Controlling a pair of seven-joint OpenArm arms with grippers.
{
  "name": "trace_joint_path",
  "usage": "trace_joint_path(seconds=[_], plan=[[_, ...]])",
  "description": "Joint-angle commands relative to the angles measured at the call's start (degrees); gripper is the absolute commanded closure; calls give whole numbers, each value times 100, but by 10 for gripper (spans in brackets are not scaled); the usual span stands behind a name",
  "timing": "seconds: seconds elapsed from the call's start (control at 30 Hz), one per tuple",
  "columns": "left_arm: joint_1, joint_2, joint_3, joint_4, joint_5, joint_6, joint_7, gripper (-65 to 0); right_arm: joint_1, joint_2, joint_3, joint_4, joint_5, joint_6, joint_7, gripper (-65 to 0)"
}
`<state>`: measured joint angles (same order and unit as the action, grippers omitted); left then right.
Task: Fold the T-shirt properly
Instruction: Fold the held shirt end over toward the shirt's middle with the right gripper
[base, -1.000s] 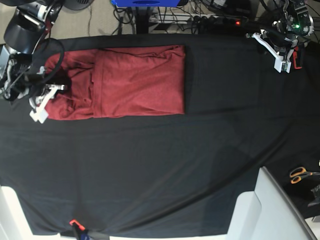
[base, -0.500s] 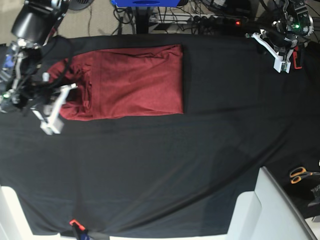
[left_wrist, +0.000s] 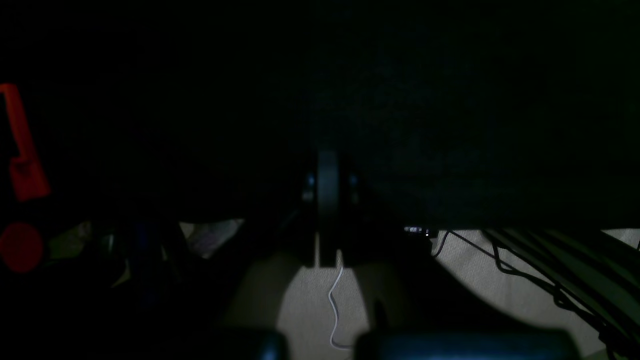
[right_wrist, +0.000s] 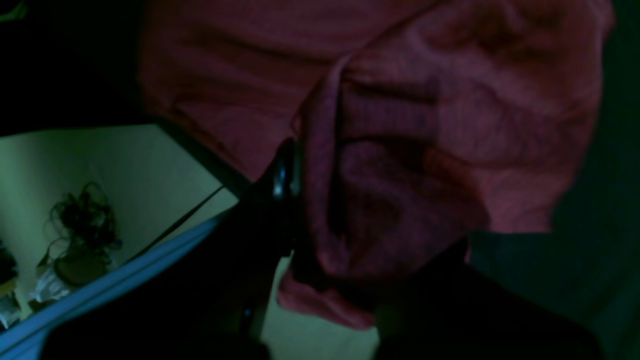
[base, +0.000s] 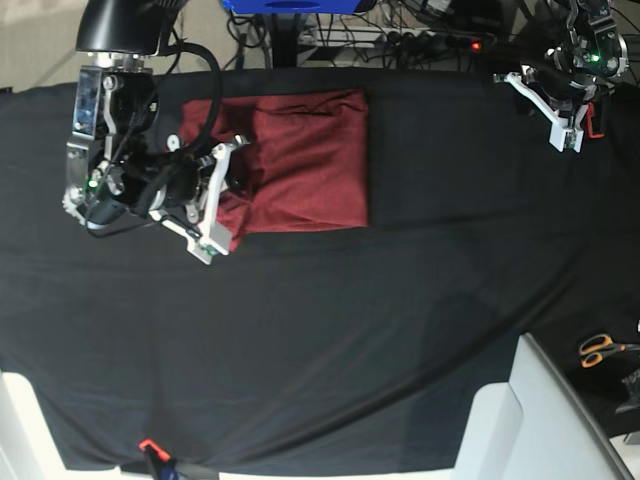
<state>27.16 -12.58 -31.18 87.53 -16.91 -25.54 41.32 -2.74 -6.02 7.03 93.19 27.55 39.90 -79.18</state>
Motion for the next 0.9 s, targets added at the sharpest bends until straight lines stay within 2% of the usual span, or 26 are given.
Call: trace_joint_path(seconds=[0.0,0.27,0.37,0.73,0.8,0.87], plan=[[14,-83,-43,87,-46,-9,-75,0,50,0,-74,66,98,10,151,-6],[14,-83,-43,87,-46,-9,-75,0,-55,-9,-584,-119,124,10,529,-6],[14,-83,-43,87,-46,-9,-75,0,-11,0,-628,-286,300,10,661,-6],[14,-83,-43,87,-46,-9,-75,0,323,0,-663,-1015,335,10,775,-17],[14,-83,-43,87,-46,-9,-75,0,323,0,-663,-1015,344,10,775,-59],[14,-83,-60,87,-46,-9,-75,0,323,0,-672,-1015,344,10,757,-161]])
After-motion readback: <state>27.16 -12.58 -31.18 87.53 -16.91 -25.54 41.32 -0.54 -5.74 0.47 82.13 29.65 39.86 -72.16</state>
